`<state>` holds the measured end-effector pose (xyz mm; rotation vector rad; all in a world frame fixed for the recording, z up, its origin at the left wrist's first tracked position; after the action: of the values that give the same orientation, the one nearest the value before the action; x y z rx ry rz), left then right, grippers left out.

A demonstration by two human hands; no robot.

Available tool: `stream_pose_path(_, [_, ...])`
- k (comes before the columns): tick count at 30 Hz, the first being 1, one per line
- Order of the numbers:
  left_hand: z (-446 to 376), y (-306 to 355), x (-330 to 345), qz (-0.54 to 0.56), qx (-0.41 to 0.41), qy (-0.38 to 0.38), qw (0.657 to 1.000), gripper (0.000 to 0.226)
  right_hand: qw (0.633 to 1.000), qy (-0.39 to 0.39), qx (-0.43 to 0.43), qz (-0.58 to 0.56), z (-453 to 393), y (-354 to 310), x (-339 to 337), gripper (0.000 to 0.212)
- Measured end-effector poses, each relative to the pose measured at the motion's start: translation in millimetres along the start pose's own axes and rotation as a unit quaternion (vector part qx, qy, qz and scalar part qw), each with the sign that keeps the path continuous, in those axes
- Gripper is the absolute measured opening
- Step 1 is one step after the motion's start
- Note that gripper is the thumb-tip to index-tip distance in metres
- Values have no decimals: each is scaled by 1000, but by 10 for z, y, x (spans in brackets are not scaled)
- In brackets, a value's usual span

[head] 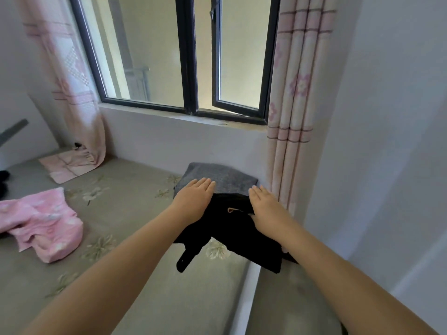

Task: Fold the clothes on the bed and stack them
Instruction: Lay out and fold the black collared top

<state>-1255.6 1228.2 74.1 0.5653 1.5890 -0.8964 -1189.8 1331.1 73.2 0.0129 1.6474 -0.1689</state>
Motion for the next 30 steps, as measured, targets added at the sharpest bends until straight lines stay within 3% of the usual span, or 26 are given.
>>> stream_pose_path(11, [-2347,-1027,1007,50,-62,-47,996,60,996,-55,-68,-6,-2544,990,593,60])
stream_pose_path(18, [-3191,-2052,1731,103,-140,-91,981,60,986,-117,-116,-6,-4076,892,1069,56])
stream_pose_path(21, [-3601,-2587,1882,87,-144,-97,981,53,987,-118,-109,-27,-4786,773,1160,37])
stream_pose_path(25, [-4147,-3295,1795,71,-136,-32,988,40,992,-61,-97,-55,-5610,677,1056,24])
stream_pose_path(28, [-4384,-3456,1655,41,-48,116,991,35,992,-3,-113,-56,-5898,627,1177,51])
stream_pose_path(29, [-4395,-3472,1754,48,-32,138,989,38,991,23,-122,-49,-5920,602,1283,56])
stream_pose_path(30, [-4407,-3460,2018,48,-36,98,993,44,990,36,-127,-39,-5908,588,1465,60])
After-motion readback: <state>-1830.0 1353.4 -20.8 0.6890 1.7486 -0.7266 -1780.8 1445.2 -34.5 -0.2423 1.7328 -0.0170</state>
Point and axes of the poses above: each hand's wrist, its own z-axis away from the middle knuckle, its own x-axis out of the palm, y = z × x, the point moved 10 cm from there along -z, towards the middle knuckle, and after that the axes turned 10 degrees about x, right-handed, at the moved point
